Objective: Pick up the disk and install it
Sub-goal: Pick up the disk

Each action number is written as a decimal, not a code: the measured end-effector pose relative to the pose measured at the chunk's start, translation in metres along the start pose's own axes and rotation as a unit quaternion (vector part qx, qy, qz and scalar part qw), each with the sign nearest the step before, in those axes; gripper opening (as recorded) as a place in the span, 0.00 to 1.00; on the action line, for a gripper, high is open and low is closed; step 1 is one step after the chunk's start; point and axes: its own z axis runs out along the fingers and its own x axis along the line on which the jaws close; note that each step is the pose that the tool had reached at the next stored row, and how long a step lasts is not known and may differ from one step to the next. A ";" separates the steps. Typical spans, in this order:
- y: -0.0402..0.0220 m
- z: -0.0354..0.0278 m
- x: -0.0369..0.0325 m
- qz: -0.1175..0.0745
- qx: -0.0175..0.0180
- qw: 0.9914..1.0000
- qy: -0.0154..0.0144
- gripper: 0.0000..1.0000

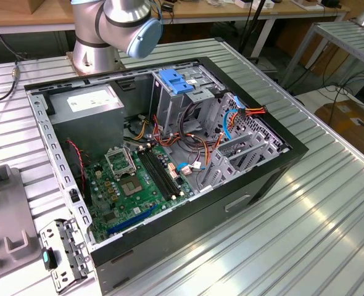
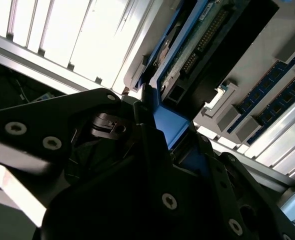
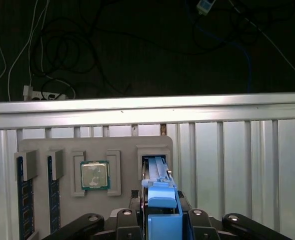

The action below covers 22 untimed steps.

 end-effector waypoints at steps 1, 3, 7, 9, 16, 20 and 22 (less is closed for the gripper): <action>0.0000 0.0000 0.0000 0.000 0.000 1.000 0.000 0.37; 0.0000 0.0000 0.0000 0.001 0.000 1.000 0.000 0.37; 0.0000 0.0000 0.0000 0.002 0.000 1.000 0.000 0.37; 0.0000 0.0000 0.0000 0.003 0.000 1.000 0.000 0.37; 0.0000 0.0000 0.0000 0.005 0.000 1.000 0.000 0.37; 0.0000 0.0000 0.0000 0.005 0.000 1.000 0.000 0.37; 0.0000 -0.0001 0.0000 0.005 0.001 1.000 0.000 0.37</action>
